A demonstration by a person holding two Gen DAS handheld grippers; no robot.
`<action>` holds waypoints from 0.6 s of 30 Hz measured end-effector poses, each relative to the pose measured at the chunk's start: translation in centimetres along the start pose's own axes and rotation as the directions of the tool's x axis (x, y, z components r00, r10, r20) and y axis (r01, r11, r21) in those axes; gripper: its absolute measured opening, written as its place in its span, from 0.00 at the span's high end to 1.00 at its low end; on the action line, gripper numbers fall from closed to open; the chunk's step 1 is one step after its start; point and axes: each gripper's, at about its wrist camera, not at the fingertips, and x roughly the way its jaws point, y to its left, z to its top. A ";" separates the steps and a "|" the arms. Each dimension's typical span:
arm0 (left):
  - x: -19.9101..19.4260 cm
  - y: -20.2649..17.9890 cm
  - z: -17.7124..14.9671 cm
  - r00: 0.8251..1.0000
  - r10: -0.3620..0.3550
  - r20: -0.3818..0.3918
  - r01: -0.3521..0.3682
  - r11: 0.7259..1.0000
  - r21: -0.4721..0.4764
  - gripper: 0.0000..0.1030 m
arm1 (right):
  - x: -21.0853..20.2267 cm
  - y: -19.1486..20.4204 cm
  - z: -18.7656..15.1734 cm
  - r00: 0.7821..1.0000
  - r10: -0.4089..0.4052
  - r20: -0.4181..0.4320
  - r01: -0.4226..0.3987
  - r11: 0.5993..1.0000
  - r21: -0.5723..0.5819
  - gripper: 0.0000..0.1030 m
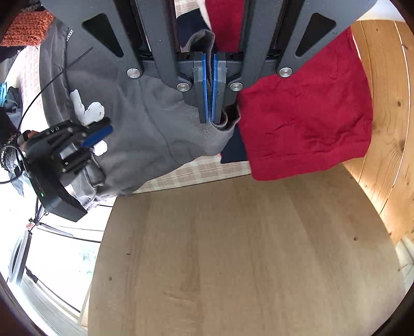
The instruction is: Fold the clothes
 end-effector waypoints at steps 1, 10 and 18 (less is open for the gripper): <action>-0.1 0.6 -0.3 1.000 -0.002 0.007 0.002 1.000 -0.020 0.98 | 0.9 -0.4 -0.9 0.998 -0.044 -0.034 0.044 0.999 0.011 0.88; 1.2 0.2 -0.5 0.999 -0.035 0.008 0.035 0.999 0.009 0.98 | -3.4 -1.1 3.8 0.970 -0.218 0.107 0.222 0.974 -0.031 0.68; 2.1 -0.6 -0.5 0.999 -0.033 -0.019 0.034 0.998 0.060 0.98 | 2.6 -1.2 11.0 0.883 -0.468 0.027 0.450 0.829 -0.332 0.46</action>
